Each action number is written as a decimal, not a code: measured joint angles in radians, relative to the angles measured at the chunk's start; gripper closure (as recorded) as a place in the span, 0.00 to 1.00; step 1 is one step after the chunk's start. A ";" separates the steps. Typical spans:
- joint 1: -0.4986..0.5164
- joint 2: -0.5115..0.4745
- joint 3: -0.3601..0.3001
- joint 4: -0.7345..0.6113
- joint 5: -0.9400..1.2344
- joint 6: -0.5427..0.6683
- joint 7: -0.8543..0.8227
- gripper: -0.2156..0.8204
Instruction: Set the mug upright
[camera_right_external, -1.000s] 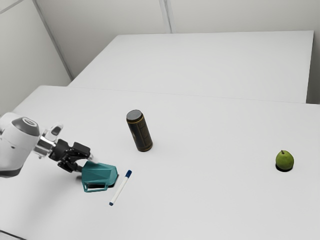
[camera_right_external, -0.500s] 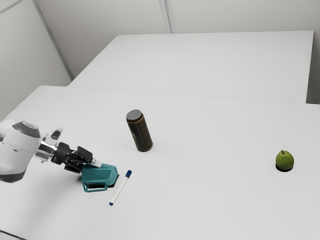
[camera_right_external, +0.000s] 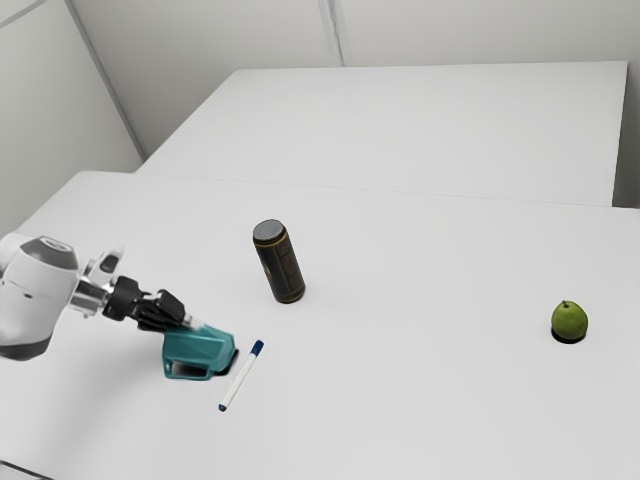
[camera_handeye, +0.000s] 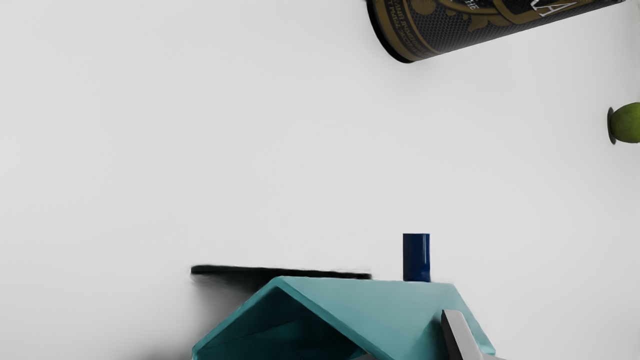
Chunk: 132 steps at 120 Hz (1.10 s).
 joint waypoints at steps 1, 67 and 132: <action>0.000 -0.002 0.000 0.000 0.000 0.000 0.001 0.91; -0.013 -0.120 -0.029 0.068 0.129 -0.005 0.003 0.97; -0.068 -0.107 -0.181 0.140 0.695 0.113 -0.147 0.97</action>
